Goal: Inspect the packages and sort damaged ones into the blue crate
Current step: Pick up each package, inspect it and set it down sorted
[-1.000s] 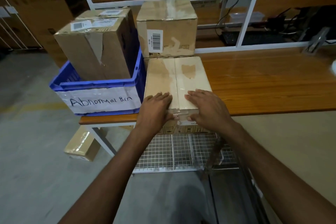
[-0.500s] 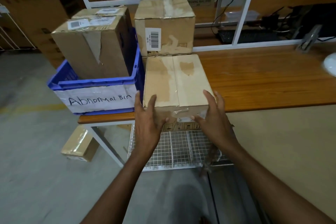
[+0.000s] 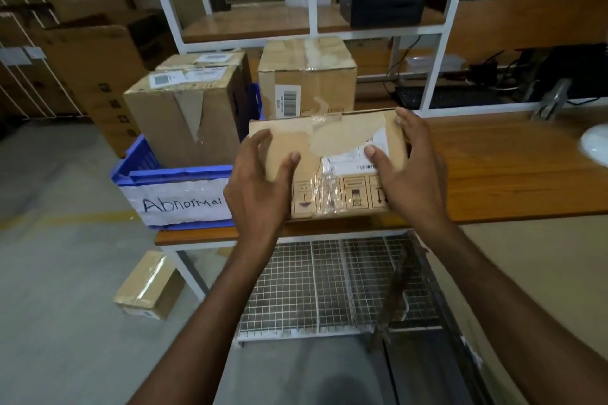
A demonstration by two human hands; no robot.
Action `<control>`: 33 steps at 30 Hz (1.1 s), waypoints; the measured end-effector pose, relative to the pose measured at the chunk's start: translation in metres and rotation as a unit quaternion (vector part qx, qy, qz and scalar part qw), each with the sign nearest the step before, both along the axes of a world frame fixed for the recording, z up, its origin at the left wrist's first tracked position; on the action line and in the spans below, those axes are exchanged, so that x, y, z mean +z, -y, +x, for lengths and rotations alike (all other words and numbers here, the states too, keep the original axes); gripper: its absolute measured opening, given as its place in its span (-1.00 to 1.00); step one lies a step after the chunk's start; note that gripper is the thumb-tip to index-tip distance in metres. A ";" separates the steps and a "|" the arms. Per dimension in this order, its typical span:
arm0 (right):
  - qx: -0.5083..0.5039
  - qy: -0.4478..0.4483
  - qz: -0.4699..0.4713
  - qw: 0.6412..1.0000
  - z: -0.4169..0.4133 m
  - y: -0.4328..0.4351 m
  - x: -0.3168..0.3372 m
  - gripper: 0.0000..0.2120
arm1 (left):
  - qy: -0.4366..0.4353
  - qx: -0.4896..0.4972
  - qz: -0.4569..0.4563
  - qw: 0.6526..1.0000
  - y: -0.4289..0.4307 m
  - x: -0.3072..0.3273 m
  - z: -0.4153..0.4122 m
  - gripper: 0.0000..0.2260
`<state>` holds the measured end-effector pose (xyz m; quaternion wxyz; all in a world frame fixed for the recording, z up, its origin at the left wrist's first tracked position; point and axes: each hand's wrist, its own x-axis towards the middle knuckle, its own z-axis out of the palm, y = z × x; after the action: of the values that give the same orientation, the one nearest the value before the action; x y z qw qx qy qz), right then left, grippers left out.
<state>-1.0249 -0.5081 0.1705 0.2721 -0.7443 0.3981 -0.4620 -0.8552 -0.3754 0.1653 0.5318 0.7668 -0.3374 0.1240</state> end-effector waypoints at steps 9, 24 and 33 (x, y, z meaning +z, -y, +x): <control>0.010 -0.183 -0.051 0.982 0.034 0.047 0.024 -0.51 | 0.072 -0.110 0.208 0.969 0.046 0.027 0.052 -0.46; 0.063 -0.334 -0.234 0.911 0.042 0.035 0.008 -0.29 | 0.265 -0.181 0.291 0.902 0.047 0.017 0.070 -0.16; 0.065 -0.368 -0.248 0.894 0.045 0.045 0.010 -0.32 | 0.273 -0.163 0.330 0.889 0.052 0.025 0.069 -0.28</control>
<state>-0.9801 -0.5526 0.1801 -0.0580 -0.9285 0.2934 -0.2199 -0.7863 -0.4276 0.1904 0.1476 0.7683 -0.6110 0.1210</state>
